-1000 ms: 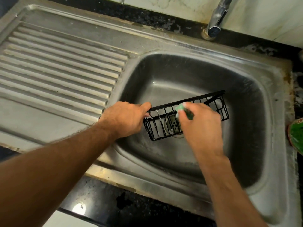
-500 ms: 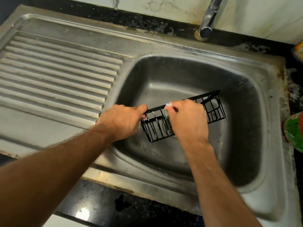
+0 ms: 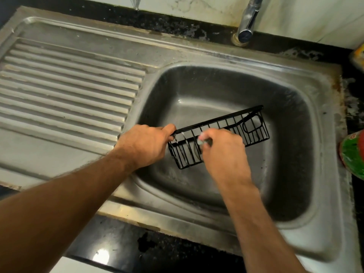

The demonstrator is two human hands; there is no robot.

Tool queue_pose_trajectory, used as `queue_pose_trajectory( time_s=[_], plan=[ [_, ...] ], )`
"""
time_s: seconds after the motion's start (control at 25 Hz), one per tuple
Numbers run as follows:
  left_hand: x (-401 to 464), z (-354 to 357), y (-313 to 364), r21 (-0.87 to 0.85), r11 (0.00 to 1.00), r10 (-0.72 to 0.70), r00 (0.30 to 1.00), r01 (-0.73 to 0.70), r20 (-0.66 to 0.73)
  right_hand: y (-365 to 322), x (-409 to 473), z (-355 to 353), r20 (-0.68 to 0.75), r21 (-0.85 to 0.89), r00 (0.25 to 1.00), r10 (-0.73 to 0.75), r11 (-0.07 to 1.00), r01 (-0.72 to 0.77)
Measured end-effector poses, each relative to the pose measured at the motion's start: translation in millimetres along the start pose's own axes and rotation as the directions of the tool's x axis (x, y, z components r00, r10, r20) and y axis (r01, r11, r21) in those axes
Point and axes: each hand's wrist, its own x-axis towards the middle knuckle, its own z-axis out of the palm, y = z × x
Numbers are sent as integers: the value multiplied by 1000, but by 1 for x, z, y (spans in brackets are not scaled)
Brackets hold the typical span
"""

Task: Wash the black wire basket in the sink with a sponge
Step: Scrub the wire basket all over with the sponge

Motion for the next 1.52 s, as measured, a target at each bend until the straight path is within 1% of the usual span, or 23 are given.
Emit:
queue_pose_trajectory(
  time_s=[0.08,0.16,0.28,0.36,0.4,0.48,0.52,0.56,0.6,0.68,0.76,0.88,1.0,1.08,1.16,1.24,1.28,1.36,1.44,1.52],
  plan=[
    [-1,-2,1,2,1000,-11,1000,11,5,-7,11,2,-81,9,996,22,1000,-22],
    [-2,-5,2,15,1000,-23,1000,22,14,-5,10,5,-86,38,995,52,998,-49],
    [-3,-7,4,42,999,-13,1000,12,20,12,-14,4,17,28,998,57,998,-57],
    [-3,-5,4,42,999,-11,1000,11,11,25,-28,-5,75,116,993,86,989,-95],
    [-2,-4,3,37,999,-13,1000,13,5,27,-28,-10,56,170,992,116,978,-124],
    [-2,-3,2,26,1000,-17,1000,17,2,26,-15,-15,-92,226,984,150,966,-126],
    [-2,-2,1,27,1000,-13,1000,13,-2,24,-3,-14,-166,209,977,133,973,-97],
    [-2,-2,1,28,1000,-9,1000,9,-5,20,6,-13,-202,176,975,94,983,-58],
    [-2,-3,1,26,1000,-7,1000,7,-6,16,13,-10,-203,136,978,51,990,-24],
    [-2,-5,2,18,1000,-7,1000,7,1,16,14,-3,-156,71,987,30,997,-20],
    [-2,-4,2,21,1000,-2,1000,1,5,21,0,-3,-106,23,992,73,997,-71],
    [-2,-3,1,22,1000,-1,1000,1,-7,26,-12,-8,-45,58,992,119,992,-116],
    [-1,-3,1,-9,1000,-7,1000,7,-8,11,11,-8,-66,19,997,37,999,-36],
    [-2,-4,1,-28,1000,-11,1000,11,-8,4,23,-7,-103,-12,995,16,1000,-18],
    [-3,-5,1,-27,1000,-13,1000,13,-1,9,21,-7,-84,-7,994,68,998,-68],
    [-2,-6,2,5,1000,-14,1000,14,12,19,6,-10,-16,-7,991,135,991,-136],
    [-2,-6,3,25,1000,-18,1000,17,18,22,-2,-12,15,-21,989,146,989,-146],
    [-2,-6,4,47,999,-22,999,21,24,19,-7,-16,28,-62,993,115,992,-113],
    [-2,-5,2,29,999,-18,1000,17,22,13,6,-17,-11,-91,999,35,995,-36],
    [-1,-4,0,5,1000,-7,1000,6,8,9,23,-19,-54,-54,999,-8,999,5]
  ],
)
